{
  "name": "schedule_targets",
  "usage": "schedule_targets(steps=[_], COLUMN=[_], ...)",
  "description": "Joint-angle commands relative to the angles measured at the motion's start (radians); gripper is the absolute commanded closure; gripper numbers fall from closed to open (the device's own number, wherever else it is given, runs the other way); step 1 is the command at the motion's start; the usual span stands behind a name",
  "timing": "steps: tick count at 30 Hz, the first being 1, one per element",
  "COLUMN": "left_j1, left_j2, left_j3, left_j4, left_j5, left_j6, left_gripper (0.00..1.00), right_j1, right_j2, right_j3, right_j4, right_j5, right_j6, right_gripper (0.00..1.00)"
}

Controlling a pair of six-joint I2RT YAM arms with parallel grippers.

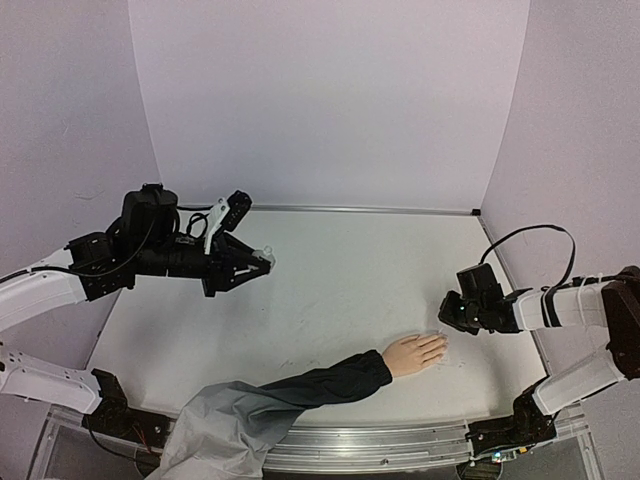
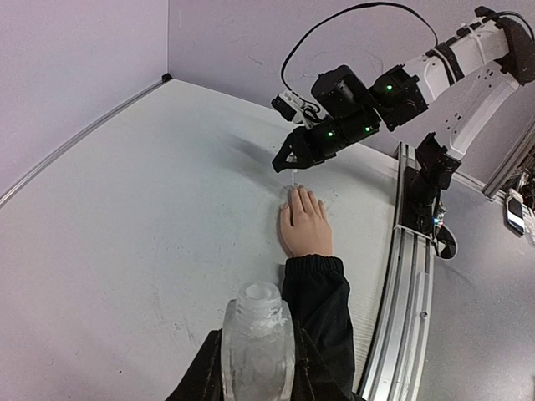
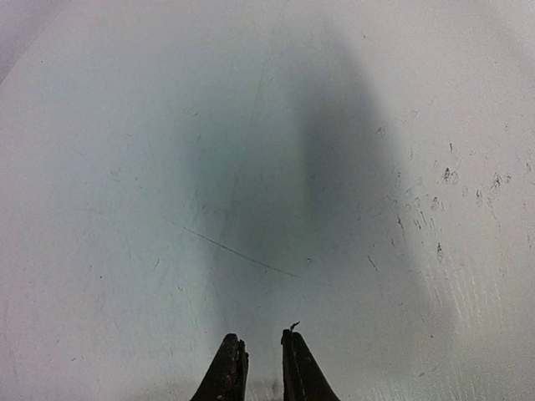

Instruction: Paint the nails

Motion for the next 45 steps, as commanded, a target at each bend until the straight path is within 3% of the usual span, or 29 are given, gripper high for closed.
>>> schedule_targets(steps=[1,45], left_j1=[0.002,0.002], left_j2=[-0.031,0.027], left_j3=[0.044,0.071], left_j4=[0.018,0.012], left_j5=[0.000,-0.013], left_j6=[-0.012,0.020], left_gripper=[1.00,1.00], right_j1=[-0.001,-0.001], right_j2=[-0.021,0.076], right_j3=[-0.004,0.013], right_j4=[-0.021,-0.007], right_j5=[-0.013,0.078], right_j6=[-0.017,0.033], right_gripper=[1.00,1.00])
